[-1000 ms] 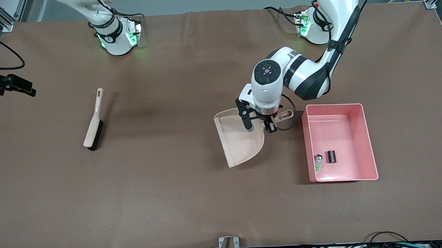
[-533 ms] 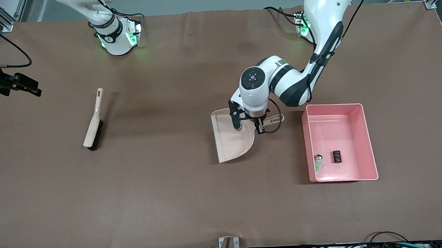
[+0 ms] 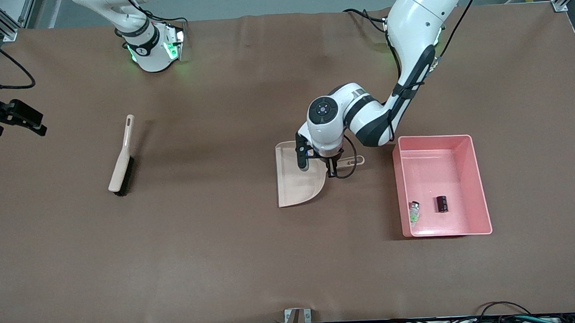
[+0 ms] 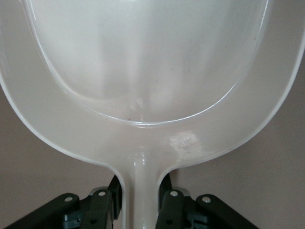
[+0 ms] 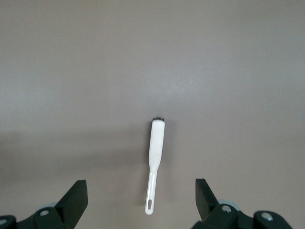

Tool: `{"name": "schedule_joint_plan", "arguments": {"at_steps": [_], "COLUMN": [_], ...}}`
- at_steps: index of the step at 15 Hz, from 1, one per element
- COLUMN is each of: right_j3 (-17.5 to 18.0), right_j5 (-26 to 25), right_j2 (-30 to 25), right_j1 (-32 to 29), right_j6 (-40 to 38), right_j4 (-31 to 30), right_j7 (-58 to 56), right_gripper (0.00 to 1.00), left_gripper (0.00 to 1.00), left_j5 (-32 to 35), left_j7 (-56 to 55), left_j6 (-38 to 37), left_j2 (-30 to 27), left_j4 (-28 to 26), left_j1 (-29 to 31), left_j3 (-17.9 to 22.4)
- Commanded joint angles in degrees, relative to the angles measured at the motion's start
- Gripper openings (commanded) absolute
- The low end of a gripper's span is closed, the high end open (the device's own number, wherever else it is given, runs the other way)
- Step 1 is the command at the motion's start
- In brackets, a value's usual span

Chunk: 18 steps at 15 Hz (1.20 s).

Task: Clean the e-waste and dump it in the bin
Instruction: 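Lower the dustpan onto the table beside the bin with the left gripper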

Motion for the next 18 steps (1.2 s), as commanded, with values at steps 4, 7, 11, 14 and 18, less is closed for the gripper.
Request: {"name": "schedule_joint_plan", "arguments": {"at_steps": [4,7,11,14,18], "right_j3": [-0.1,-0.1,-0.1,-0.2,-0.3], "right_j5": [0.3,0.3,0.3,0.3,0.3], "right_j2": [6.6,7.7,7.7,7.4,6.8], "right_j1": [1.5,1.8,1.7,1.4,1.3], "right_j6": [0.6,1.4,1.3,0.7,-2.3], "right_j4": [5.3,6.7,6.8,6.8,8.6], "right_j7": [0.4,0.6,0.4,0.1,-0.1], "right_gripper": [1.00,1.00,1.00,1.00,1.00], "left_gripper": [0.54,1.00,1.00,1.00,1.00], "left_j5": [0.5,0.0,-1.6,-11.9,-23.3], "left_j7": [0.2,-0.3,-0.2,-0.3,-1.4], "left_j6": [2.7,2.8,2.2,2.1,0.2], "left_j2": [0.4,-0.4,-5.4,-10.8,-18.0], "left_j4": [0.9,1.1,2.4,4.1,3.6], "left_j1": [-1.3,-1.5,-1.8,-1.7,-0.2], "left_j3": [0.5,1.3,5.6,11.5,16.7]}}
